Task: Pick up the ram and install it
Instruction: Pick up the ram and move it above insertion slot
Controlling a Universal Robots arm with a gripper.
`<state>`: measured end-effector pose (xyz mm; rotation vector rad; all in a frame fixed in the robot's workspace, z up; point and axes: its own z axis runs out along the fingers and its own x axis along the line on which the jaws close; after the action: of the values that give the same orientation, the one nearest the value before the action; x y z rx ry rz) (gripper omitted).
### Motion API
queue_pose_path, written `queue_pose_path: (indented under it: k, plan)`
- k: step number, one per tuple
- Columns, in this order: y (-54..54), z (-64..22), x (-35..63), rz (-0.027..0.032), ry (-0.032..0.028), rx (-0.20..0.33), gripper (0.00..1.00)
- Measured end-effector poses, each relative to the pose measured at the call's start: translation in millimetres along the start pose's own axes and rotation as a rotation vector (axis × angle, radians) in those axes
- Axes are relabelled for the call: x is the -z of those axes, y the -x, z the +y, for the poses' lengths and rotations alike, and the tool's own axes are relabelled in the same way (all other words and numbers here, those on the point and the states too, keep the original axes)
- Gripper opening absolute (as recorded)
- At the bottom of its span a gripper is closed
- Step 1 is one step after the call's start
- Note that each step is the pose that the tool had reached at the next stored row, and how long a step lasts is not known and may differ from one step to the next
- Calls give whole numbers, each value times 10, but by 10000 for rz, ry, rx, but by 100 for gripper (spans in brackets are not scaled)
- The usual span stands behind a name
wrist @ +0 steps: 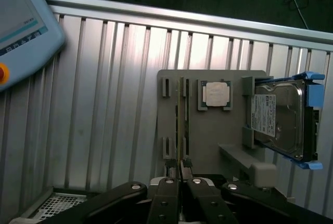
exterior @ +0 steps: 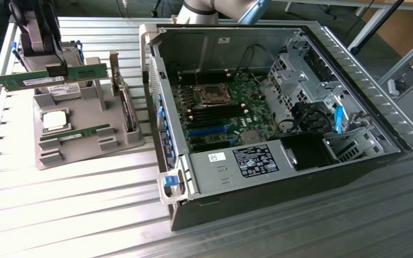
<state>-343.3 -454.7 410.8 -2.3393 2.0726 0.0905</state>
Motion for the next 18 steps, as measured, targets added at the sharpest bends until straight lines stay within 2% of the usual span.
queue_pose_path:
  k: [8,11,14,18]
  plan:
    - [-12,-103,3,21,2,-1,11]
    - [-13,-114,4,38,5,-2,11]
    - [-19,-160,5,82,10,-3,11]
    - [-21,-174,6,95,11,-4,11]
